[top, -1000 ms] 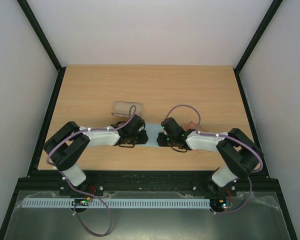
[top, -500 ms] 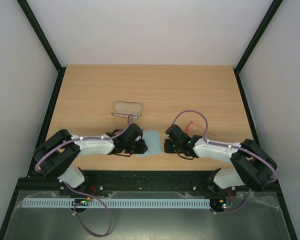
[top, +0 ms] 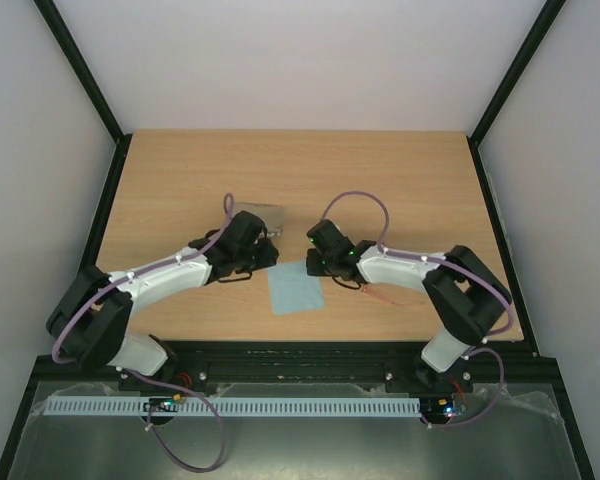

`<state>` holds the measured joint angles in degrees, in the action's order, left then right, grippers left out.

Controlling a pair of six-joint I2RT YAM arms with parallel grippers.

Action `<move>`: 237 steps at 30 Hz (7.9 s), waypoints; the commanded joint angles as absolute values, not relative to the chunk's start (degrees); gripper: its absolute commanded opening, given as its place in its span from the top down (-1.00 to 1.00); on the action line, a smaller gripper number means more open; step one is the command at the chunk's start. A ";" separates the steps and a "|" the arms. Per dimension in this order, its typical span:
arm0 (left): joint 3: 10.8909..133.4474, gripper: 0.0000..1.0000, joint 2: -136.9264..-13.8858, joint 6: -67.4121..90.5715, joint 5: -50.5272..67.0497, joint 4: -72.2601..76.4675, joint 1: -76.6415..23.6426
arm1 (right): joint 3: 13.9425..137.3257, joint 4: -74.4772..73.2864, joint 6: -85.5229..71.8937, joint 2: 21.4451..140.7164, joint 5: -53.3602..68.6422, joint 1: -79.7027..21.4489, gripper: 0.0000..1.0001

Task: Organize the sunglasses
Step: Move the glasses cleaning cloth to the center of the board, then fold the glasses cleaning cloth at the center of the board.

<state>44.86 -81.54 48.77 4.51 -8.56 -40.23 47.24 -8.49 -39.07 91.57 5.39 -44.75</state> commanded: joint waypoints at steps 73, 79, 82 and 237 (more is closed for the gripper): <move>47.77 0.96 -97.02 41.01 2.85 -10.24 -39.11 | 55.50 -11.21 -32.17 101.63 -0.67 -44.68 0.97; 49.00 0.96 -94.65 39.55 3.36 -10.44 -39.11 | 54.08 -9.40 -31.95 95.87 -3.77 -44.64 0.97; 49.30 0.96 -92.90 39.01 3.76 -10.71 -39.11 | 52.91 -8.14 -31.66 92.75 -3.59 -44.60 0.97; 46.85 0.85 -96.09 38.84 11.47 -7.51 -44.58 | 40.66 1.79 -34.71 90.30 17.54 -43.94 0.77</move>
<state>46.13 -94.21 38.17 11.57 -7.97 -44.91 41.52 0.73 -34.09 91.81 17.39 -43.57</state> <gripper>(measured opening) 0.077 0.116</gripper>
